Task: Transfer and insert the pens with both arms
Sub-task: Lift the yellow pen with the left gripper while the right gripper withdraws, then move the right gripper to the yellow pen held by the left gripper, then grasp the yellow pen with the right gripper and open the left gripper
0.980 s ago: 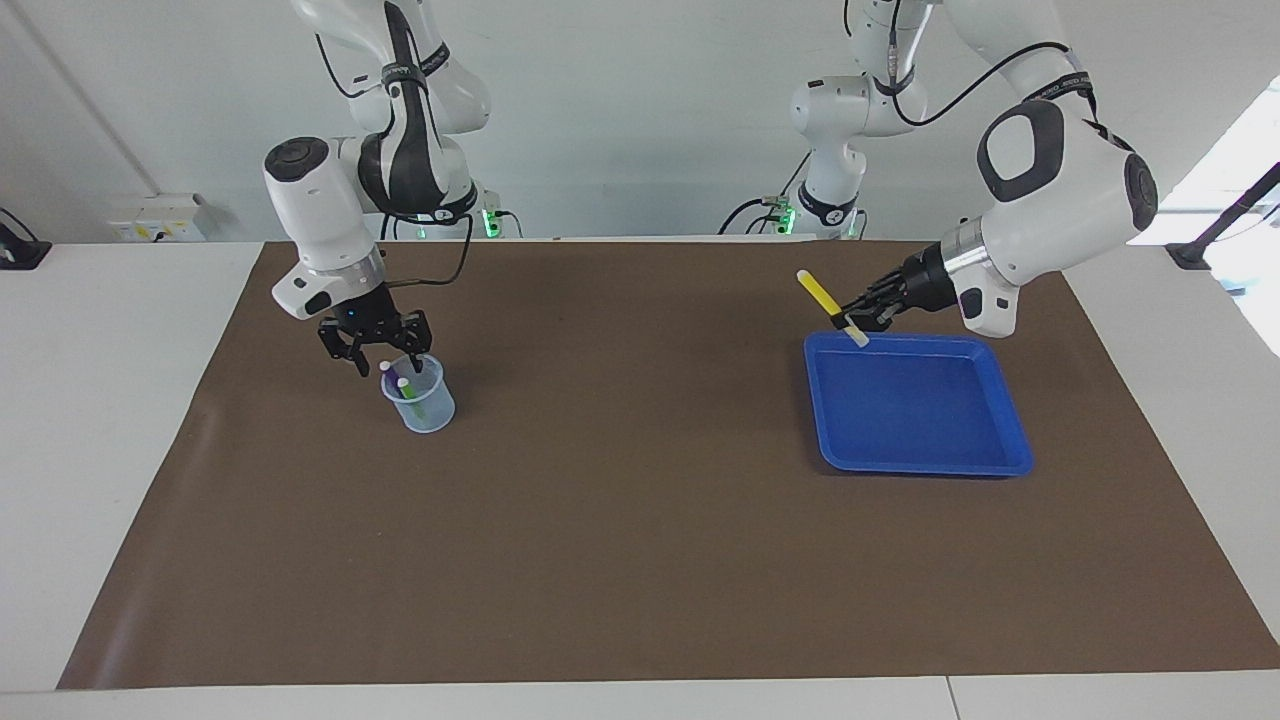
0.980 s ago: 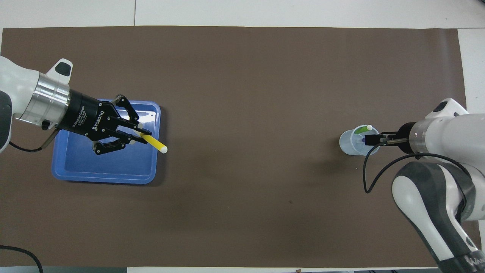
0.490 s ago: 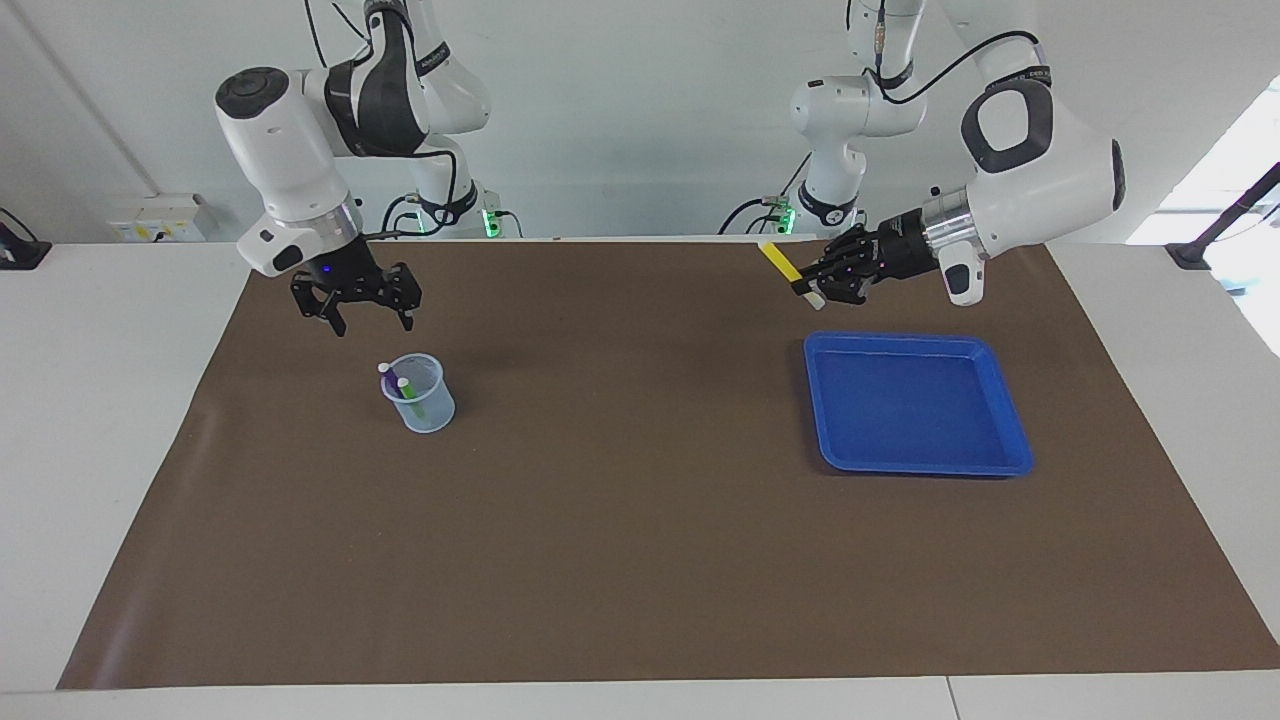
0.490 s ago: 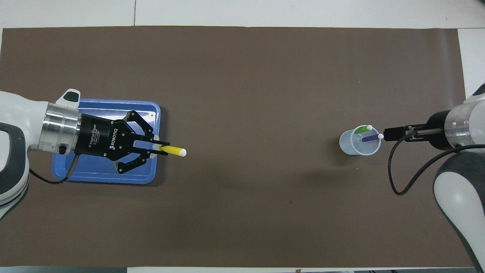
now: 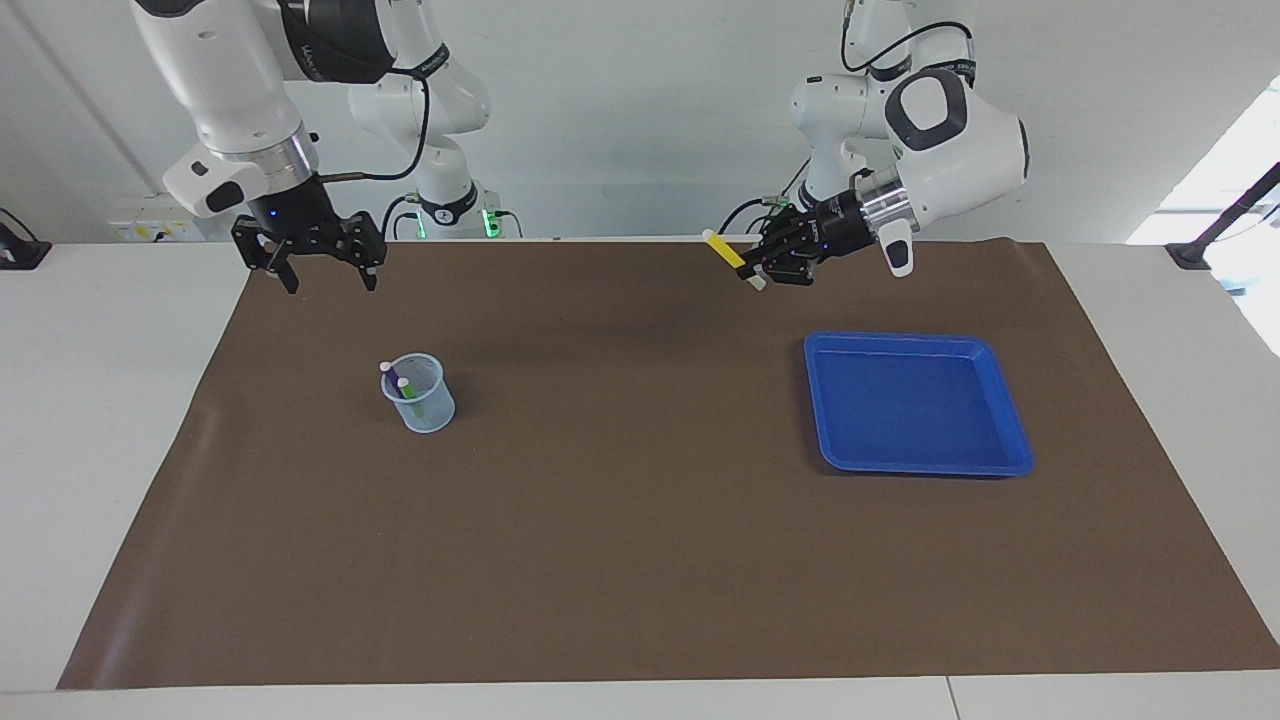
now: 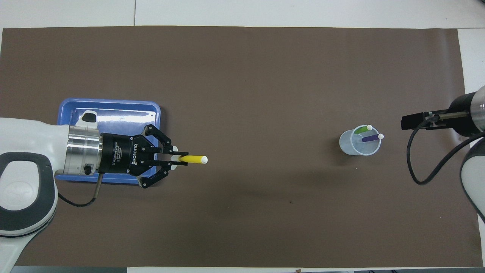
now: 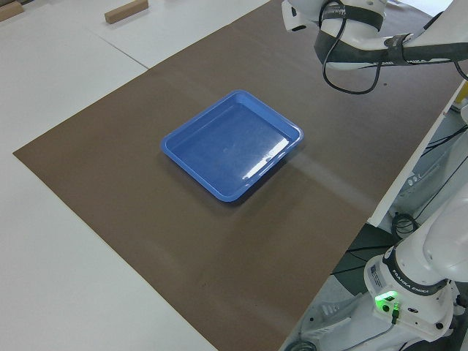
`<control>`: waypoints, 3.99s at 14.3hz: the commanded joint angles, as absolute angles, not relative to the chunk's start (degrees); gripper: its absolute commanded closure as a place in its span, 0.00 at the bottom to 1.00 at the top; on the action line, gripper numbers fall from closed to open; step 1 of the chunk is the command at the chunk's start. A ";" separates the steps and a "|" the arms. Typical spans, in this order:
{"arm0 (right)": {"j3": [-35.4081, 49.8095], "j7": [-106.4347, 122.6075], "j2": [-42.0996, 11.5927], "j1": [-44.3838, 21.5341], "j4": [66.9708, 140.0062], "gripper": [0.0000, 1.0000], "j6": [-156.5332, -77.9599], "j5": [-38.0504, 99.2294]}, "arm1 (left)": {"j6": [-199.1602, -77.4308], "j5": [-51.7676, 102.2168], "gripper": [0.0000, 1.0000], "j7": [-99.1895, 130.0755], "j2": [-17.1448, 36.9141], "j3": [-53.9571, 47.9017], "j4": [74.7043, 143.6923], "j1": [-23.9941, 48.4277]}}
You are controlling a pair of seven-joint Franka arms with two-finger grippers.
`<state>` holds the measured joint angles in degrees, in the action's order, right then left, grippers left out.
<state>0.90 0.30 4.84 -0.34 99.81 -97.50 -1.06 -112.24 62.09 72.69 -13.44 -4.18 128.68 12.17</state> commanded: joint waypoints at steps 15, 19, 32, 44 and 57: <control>19.66 -26.53 2.46 -0.44 97.20 0.00 -108.16 34.00 | -117.07 67.50 1.00 75.59 -18.28 -3.60 134.21 14.94; 26.71 -30.76 2.99 -0.62 100.19 0.00 -117.67 36.74 | -117.25 68.29 1.00 77.16 -18.28 -3.60 134.12 14.68; 33.49 -32.17 -1.23 -1.58 102.74 0.00 -128.23 35.68 | -118.13 68.64 1.00 78.66 -18.19 -3.60 134.03 14.59; 35.16 -32.17 -0.70 -1.58 104.50 0.00 -127.26 31.12 | -118.92 68.64 1.00 79.89 -18.19 -3.52 133.86 14.59; 35.16 -32.43 -0.97 -1.58 103.89 1.00 -128.41 30.85 | -119.62 68.64 1.00 79.98 -18.19 -3.60 133.86 14.68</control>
